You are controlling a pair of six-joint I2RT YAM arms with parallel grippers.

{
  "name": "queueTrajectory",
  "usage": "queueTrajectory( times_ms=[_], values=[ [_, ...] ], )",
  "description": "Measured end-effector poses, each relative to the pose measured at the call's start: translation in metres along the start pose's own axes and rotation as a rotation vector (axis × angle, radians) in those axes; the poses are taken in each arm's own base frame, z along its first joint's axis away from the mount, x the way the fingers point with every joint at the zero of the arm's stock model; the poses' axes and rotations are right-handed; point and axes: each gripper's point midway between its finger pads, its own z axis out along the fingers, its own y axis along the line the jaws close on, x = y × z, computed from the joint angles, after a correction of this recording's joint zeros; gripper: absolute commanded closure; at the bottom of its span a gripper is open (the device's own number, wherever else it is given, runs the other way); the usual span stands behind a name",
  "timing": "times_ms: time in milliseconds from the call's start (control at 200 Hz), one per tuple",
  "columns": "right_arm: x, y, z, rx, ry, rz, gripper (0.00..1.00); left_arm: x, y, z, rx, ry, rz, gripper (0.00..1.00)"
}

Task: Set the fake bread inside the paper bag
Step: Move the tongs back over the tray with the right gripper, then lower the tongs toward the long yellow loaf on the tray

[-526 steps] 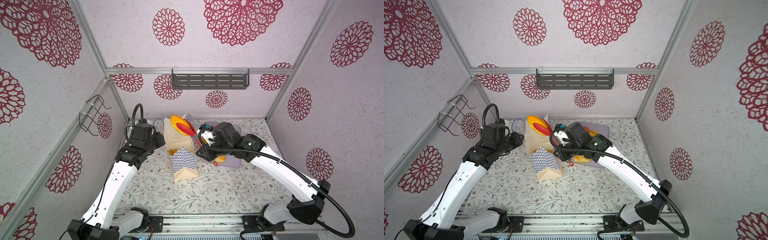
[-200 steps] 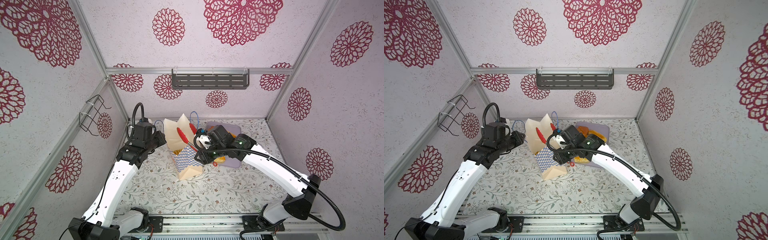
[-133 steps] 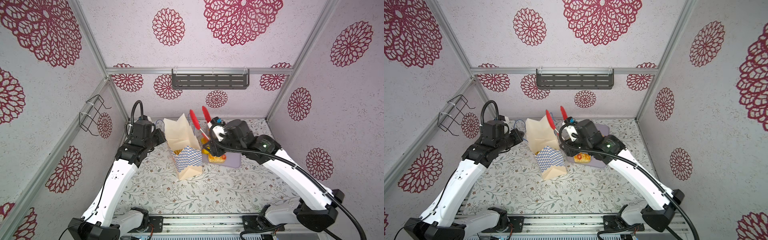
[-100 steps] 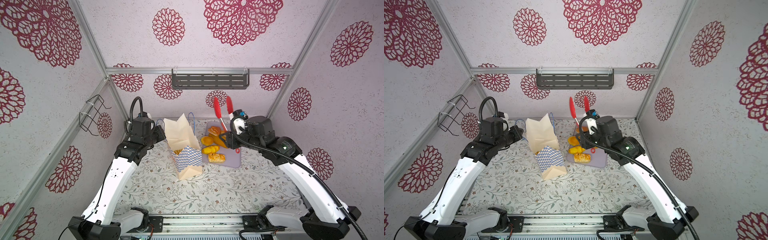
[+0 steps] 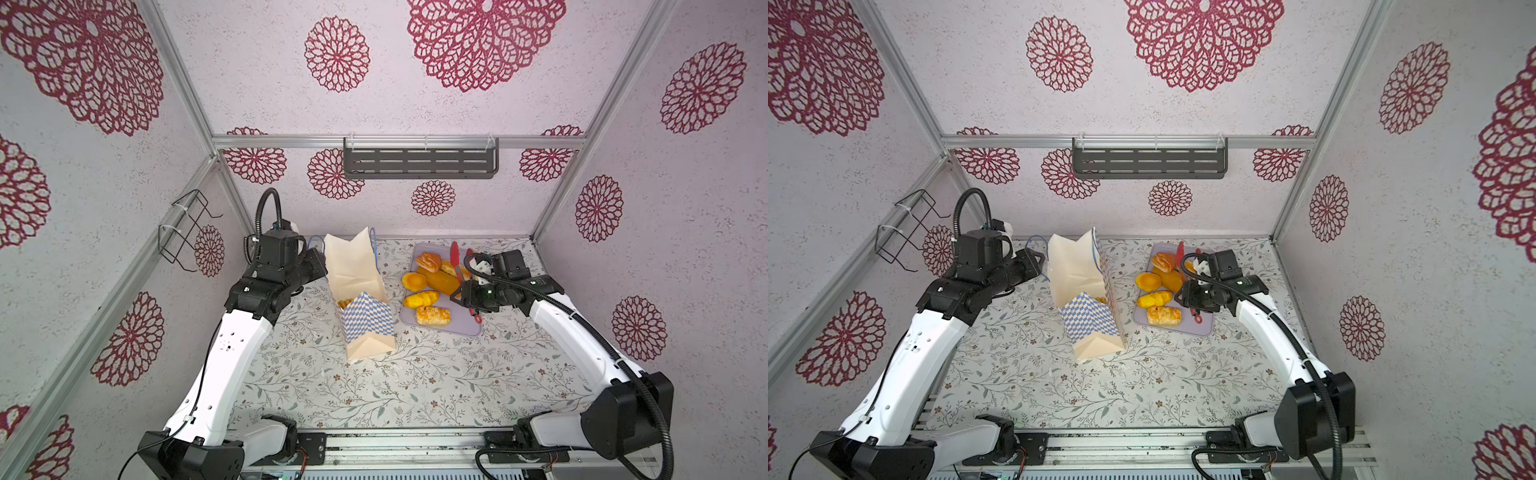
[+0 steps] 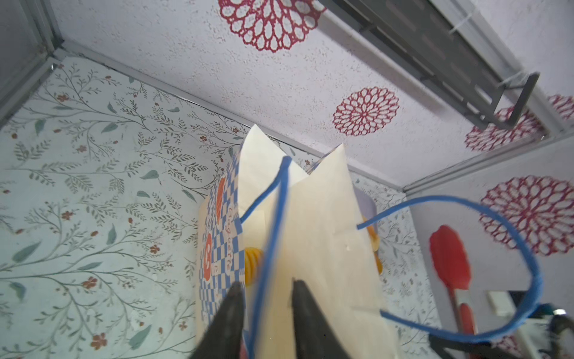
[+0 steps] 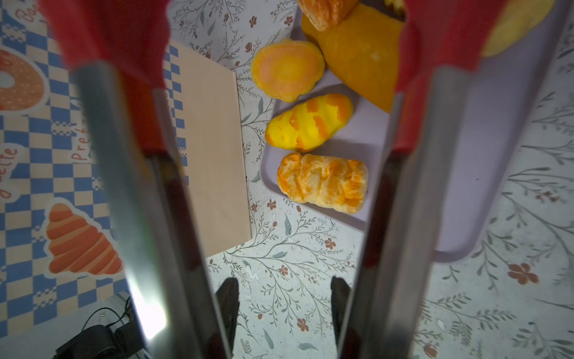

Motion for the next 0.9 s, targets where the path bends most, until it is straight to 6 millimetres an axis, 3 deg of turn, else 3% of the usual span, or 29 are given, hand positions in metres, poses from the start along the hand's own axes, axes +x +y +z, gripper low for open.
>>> queueTrajectory(
  times_ms=[230, 415, 540, 716, 901],
  values=[
    [0.003, -0.007, 0.027, -0.094, 0.066, 0.12, 0.51, 0.004, 0.002, 0.0, 0.004, 0.0, -0.007, 0.23],
    [0.007, -0.029, 0.024, -0.086, 0.071, 0.191, 0.49, 0.009, 0.004, -0.003, 0.01, 0.005, -0.008, 0.2],
    [0.024, -0.043, 0.02, -0.061, 0.091, 0.222, 0.48, 0.007, 0.002, -0.009, 0.02, -0.007, -0.006, 0.17],
    [0.051, -0.05, 0.013, -0.044, 0.127, 0.244, 0.43, 0.006, 0.0, -0.015, 0.022, -0.018, 0.004, 0.15],
    [0.056, -0.058, 0.014, -0.039, 0.139, 0.266, 0.41, 0.012, -0.005, -0.016, 0.026, -0.015, 0.018, 0.15]
  ],
)
